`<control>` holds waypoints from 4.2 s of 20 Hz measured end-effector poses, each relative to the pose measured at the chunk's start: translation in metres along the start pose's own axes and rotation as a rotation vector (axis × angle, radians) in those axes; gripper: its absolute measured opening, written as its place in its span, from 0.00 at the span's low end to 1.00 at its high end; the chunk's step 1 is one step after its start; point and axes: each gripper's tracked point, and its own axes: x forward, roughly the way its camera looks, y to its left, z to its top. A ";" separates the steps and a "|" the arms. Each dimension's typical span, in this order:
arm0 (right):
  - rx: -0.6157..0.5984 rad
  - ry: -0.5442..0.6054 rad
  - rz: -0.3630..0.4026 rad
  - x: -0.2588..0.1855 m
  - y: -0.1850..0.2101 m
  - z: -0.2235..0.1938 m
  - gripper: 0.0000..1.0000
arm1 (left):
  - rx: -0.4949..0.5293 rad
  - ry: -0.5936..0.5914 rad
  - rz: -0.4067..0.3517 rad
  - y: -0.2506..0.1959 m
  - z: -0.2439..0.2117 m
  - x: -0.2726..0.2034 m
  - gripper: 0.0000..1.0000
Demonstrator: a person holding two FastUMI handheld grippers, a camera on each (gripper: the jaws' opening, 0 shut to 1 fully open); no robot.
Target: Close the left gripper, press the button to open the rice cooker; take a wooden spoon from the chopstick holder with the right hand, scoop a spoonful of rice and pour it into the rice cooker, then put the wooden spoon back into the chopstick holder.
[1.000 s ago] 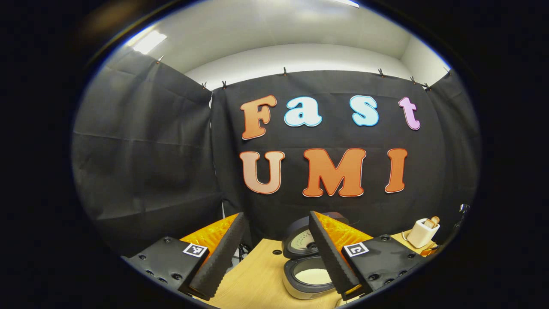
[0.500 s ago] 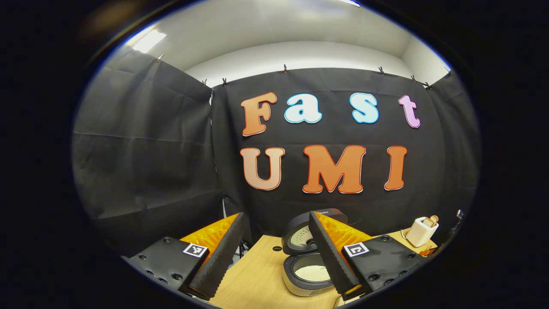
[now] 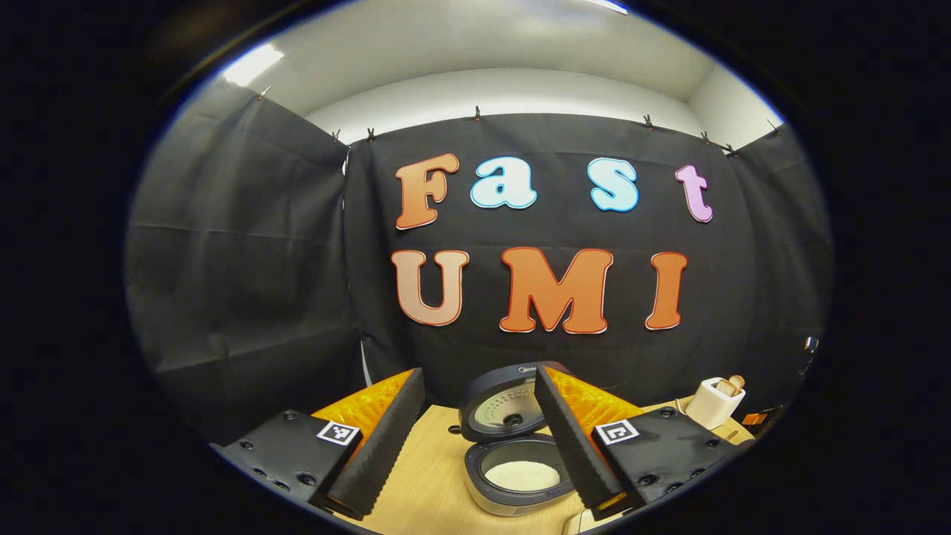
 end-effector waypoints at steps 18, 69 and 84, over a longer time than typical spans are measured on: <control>-0.152 -0.339 0.020 -0.129 0.034 0.186 0.94 | -0.011 0.028 -0.108 -0.066 0.002 0.178 0.98; -0.147 -0.205 0.091 -0.165 0.026 0.128 0.95 | 0.076 0.368 -0.188 -0.118 -0.301 0.075 0.98; -0.152 -0.262 0.112 -0.170 0.033 0.148 0.95 | 0.121 0.314 -0.183 -0.094 -0.170 0.060 0.96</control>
